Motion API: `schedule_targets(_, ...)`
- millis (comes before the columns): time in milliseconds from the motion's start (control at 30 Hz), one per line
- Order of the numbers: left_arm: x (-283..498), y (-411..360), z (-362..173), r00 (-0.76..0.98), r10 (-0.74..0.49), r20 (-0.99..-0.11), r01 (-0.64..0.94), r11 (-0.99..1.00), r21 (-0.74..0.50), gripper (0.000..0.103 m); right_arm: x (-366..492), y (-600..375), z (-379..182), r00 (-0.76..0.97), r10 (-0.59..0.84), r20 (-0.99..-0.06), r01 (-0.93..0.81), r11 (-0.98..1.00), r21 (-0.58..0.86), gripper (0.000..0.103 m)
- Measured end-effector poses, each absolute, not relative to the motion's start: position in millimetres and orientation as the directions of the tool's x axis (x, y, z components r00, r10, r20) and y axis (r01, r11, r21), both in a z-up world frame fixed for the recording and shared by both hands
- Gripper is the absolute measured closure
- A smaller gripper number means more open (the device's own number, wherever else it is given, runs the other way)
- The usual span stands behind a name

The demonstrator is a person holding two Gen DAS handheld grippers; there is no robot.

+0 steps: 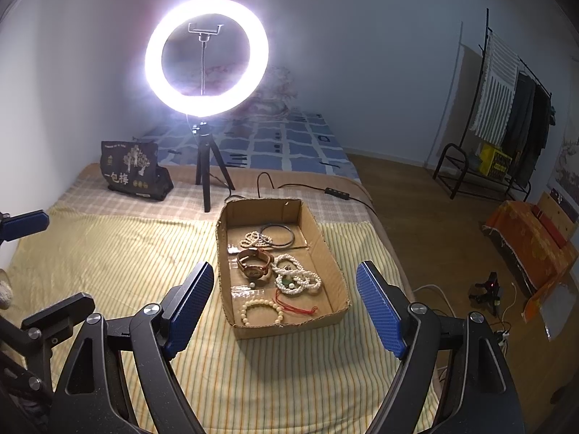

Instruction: Organize jewelry

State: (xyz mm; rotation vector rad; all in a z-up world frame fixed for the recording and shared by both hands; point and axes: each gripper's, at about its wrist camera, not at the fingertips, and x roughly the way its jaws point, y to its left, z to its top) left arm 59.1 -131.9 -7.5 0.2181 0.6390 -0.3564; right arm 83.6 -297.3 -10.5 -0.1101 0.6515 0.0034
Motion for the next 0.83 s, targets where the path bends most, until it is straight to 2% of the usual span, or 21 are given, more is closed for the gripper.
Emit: schedule_targets(833, 60.1, -132.9, -2.2, 0.763, -0.246, -0.598, 0.373, 0.923, 0.097, 0.000, 83.9, -294.6, -11.6, 0.790, -0.027, -0.613, -0.052, 0.992, -0.111, 0.022)
